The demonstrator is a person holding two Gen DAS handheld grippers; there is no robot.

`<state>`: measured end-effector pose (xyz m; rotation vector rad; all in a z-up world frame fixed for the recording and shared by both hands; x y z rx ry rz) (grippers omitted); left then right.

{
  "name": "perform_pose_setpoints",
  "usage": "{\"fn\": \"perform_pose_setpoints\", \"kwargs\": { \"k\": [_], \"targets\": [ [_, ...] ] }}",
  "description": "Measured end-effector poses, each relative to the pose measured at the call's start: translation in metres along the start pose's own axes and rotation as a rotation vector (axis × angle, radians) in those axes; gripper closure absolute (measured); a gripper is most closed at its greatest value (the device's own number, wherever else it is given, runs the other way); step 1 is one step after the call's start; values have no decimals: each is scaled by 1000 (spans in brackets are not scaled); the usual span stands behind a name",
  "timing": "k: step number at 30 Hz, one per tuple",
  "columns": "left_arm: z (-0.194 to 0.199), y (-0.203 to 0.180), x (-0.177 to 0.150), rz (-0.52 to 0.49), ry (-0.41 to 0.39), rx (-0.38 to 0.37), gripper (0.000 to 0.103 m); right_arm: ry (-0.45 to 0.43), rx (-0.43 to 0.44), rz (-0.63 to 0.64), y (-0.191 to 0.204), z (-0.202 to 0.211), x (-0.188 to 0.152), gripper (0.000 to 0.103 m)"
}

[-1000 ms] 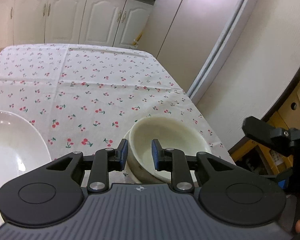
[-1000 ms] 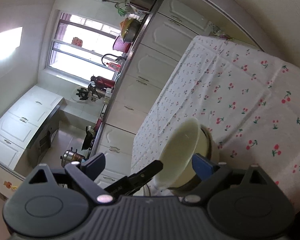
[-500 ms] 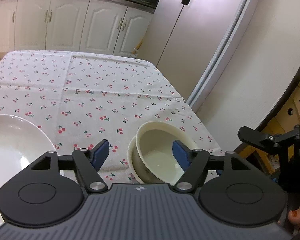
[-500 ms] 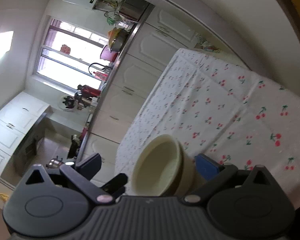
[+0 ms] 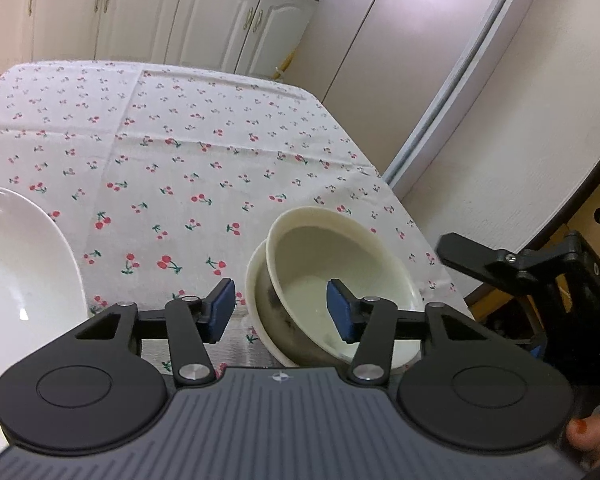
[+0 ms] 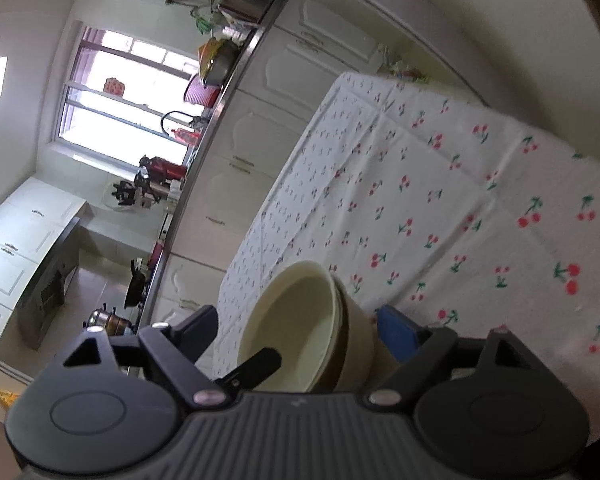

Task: Organize plates and bowls
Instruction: 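Grasp the rim of the nested bowl stack with the left gripper, then lift the nested bowls with the left gripper and carry them over the plate stack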

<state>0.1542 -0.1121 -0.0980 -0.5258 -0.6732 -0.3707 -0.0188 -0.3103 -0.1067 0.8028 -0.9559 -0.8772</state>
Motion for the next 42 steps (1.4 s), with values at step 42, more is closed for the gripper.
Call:
{"fn": "perform_pose_setpoints", "kwargs": {
  "k": [42],
  "targets": [
    [3, 13, -4, 86, -41, 10, 70, 108, 42, 8, 20, -21, -10, 16]
  ]
}}
Point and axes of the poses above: each gripper's, at about its wrist camera, not at the fingertips, and z roughly against the way its jaws point, y to its left, x to its top, the point moved 1 cm from there along -z, roughly the way its jaws point, and after that the axes turned 1 degree about -y, right-handed, at the moved point
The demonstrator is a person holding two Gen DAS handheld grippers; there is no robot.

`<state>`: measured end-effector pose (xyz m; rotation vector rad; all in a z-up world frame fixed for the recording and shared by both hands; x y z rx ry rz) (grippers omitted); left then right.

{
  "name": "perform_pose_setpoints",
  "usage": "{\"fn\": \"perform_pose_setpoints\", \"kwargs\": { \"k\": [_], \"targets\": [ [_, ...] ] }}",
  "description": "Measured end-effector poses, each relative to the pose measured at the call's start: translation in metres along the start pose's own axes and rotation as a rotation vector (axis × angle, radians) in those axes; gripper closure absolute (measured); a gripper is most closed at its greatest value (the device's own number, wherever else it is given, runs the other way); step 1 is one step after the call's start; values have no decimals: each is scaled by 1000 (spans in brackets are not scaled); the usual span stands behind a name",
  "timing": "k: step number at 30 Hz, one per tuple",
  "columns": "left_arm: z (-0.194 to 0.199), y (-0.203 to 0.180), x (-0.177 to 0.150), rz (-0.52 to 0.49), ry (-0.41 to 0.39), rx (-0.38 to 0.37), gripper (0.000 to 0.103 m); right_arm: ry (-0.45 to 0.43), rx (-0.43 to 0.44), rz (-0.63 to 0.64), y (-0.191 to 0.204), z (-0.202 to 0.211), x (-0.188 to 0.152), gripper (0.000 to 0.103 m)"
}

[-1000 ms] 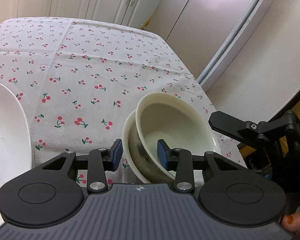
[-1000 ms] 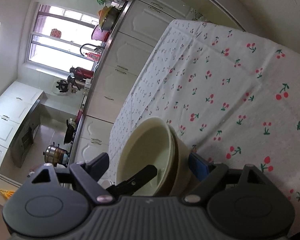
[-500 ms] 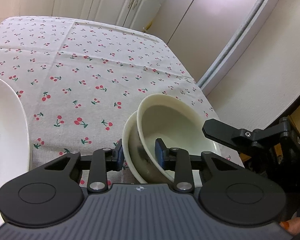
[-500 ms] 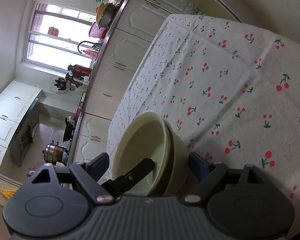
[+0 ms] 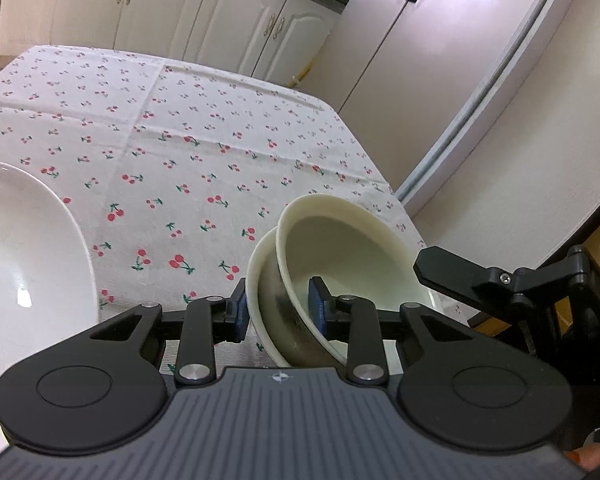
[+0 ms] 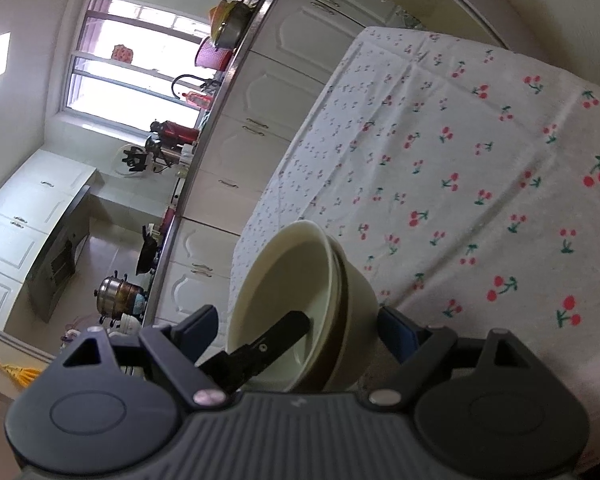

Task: Organize plates and bowls
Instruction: 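Lift the nested bowls with the left gripper and carry them over the plate stack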

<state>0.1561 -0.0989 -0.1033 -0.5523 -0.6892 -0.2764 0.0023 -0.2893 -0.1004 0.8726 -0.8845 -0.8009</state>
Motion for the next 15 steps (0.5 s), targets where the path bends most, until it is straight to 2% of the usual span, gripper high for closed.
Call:
{"fn": "perform_pose_setpoints", "kwargs": {
  "k": [15],
  "targets": [
    [40, 8, 13, -3, -84, 25, 70, 35, 58, 49, 28, -14, -1, 16]
  ]
}}
Point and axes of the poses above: each gripper's, at about its wrist camera, not at the fingertips, and z roughly against the way its jaws point, y to its left, x to its top, the point moved 1 cm from there along -z, roughly the way its jaws point, and after that the axes turned 1 degree about -y, right-handed, at the moved point
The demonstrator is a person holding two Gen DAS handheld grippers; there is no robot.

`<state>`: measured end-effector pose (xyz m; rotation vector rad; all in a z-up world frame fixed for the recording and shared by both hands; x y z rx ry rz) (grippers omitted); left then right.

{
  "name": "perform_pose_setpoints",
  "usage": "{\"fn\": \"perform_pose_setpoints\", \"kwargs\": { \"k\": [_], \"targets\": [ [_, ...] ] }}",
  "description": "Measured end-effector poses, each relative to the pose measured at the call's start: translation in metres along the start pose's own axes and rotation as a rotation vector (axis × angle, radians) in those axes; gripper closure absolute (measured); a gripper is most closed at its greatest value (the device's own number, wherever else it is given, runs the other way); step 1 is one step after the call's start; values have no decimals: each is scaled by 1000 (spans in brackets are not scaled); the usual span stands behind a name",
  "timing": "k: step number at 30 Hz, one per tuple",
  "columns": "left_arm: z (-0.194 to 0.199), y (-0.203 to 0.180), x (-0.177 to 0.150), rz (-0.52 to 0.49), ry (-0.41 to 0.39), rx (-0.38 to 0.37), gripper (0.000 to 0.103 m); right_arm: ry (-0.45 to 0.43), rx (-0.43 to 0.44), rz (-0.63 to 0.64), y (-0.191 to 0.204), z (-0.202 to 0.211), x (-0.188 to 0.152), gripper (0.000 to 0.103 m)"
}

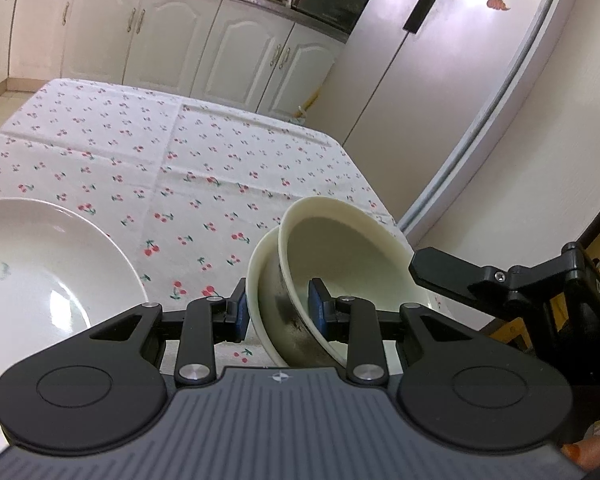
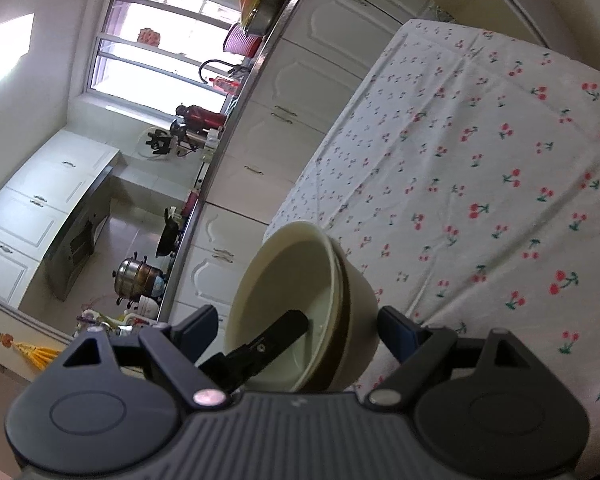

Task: Organize plates and bowls
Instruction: 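Lift the nested bowls with the left gripper and carry them over the plate stack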

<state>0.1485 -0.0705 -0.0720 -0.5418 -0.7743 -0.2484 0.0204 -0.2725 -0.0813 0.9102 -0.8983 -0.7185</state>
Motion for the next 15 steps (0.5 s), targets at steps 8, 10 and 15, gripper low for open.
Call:
{"fn": "perform_pose_setpoints", "kwargs": {
  "k": [8, 10, 15],
  "targets": [
    [21, 9, 2, 15, -32, 22, 70, 33, 17, 28, 13, -10, -3, 16],
    [28, 12, 2, 19, -39, 30, 70, 44, 28, 22, 15, -14, -4, 16],
    [37, 22, 4, 36, -60, 48, 70, 71, 53, 24, 23, -22, -5, 16]
  ]
}}
Point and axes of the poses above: each gripper's, at about its wrist camera, not at the fingertips, and z roughly against the way its jaws point, y to its left, x to its top, the point moved 1 cm from there along -z, roughly the way its jaws point, and after that the axes turned 1 degree about -y, right-handed, at the moved point
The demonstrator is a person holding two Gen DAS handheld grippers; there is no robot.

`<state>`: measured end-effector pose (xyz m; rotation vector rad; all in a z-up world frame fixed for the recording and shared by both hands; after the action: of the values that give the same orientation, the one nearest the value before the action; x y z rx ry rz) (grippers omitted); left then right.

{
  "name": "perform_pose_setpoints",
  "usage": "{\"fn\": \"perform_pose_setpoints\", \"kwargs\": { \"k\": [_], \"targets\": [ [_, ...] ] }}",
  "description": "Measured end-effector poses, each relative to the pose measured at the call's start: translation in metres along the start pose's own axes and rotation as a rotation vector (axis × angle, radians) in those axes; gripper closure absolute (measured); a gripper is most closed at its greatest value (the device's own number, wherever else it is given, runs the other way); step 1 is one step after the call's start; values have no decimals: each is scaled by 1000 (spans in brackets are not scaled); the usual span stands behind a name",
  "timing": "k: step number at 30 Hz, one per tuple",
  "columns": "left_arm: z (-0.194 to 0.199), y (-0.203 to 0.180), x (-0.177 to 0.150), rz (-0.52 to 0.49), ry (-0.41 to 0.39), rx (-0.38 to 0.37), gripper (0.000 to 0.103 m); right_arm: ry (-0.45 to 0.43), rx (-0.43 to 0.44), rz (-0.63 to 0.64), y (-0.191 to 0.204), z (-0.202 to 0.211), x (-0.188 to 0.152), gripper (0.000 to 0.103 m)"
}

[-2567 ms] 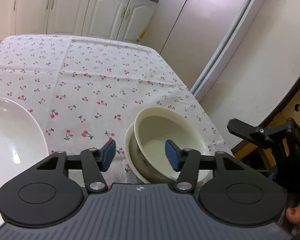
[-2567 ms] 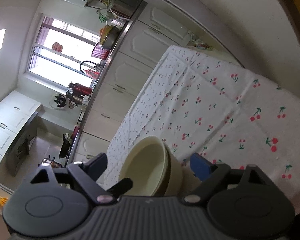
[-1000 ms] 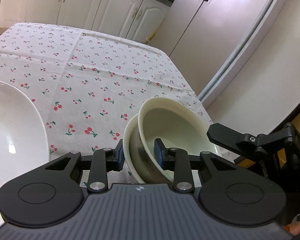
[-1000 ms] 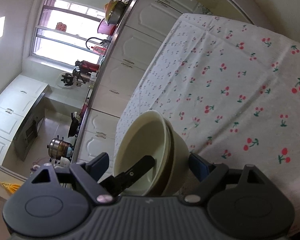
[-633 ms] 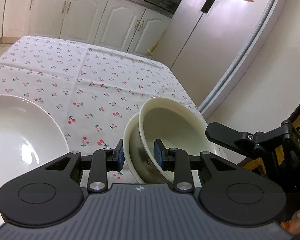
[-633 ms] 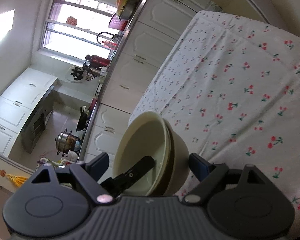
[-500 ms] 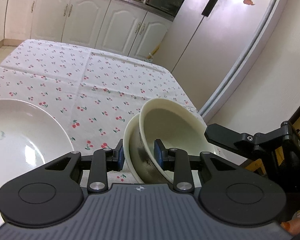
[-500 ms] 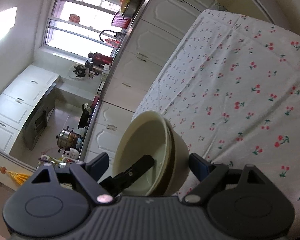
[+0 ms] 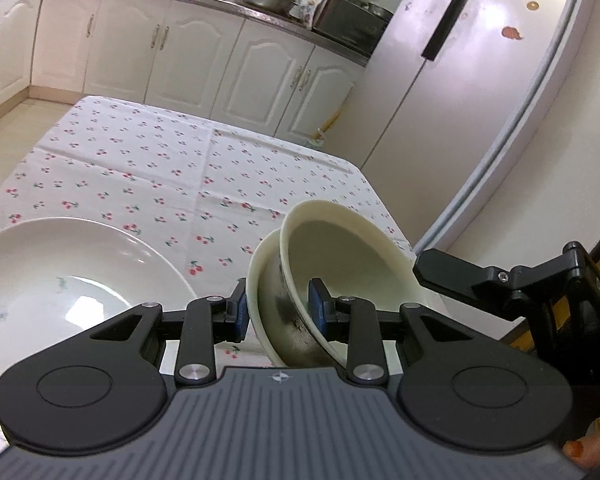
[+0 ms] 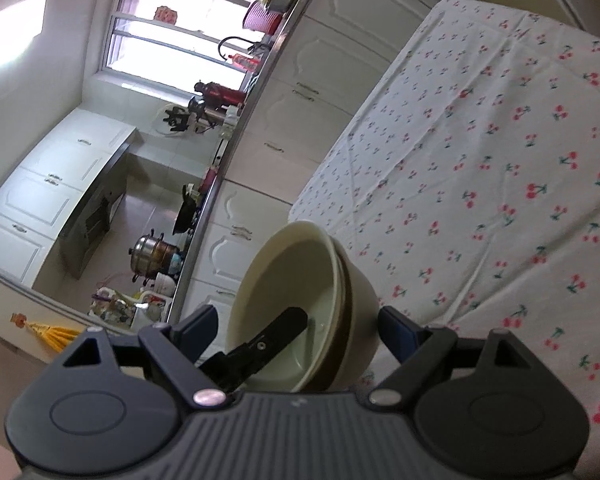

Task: Organize plates and bowls
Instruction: 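Lift the nested bowls with the left gripper and carry them over the plate stack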

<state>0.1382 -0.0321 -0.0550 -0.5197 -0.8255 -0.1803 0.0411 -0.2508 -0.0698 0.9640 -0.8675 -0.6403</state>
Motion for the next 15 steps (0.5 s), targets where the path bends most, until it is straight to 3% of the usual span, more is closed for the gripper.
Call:
{"fn": "perform_pose_setpoints", "kwargs": {
  "k": [15],
  "targets": [
    [41, 28, -5, 48, -69, 77, 70, 110, 42, 79, 39, -38, -15, 15]
  ]
}}
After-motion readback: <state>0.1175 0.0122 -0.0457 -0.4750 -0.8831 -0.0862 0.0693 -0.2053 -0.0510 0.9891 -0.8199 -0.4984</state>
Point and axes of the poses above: each gripper's, at about its wrist camera, not at the fingertips, and z roughly against the way its jaws point, y to its left, x to its top, the point moved 1 cm from there along -z, roughly the way its jaws point, and after that the axes turned 1 degree about -y, right-handed, at the moved point
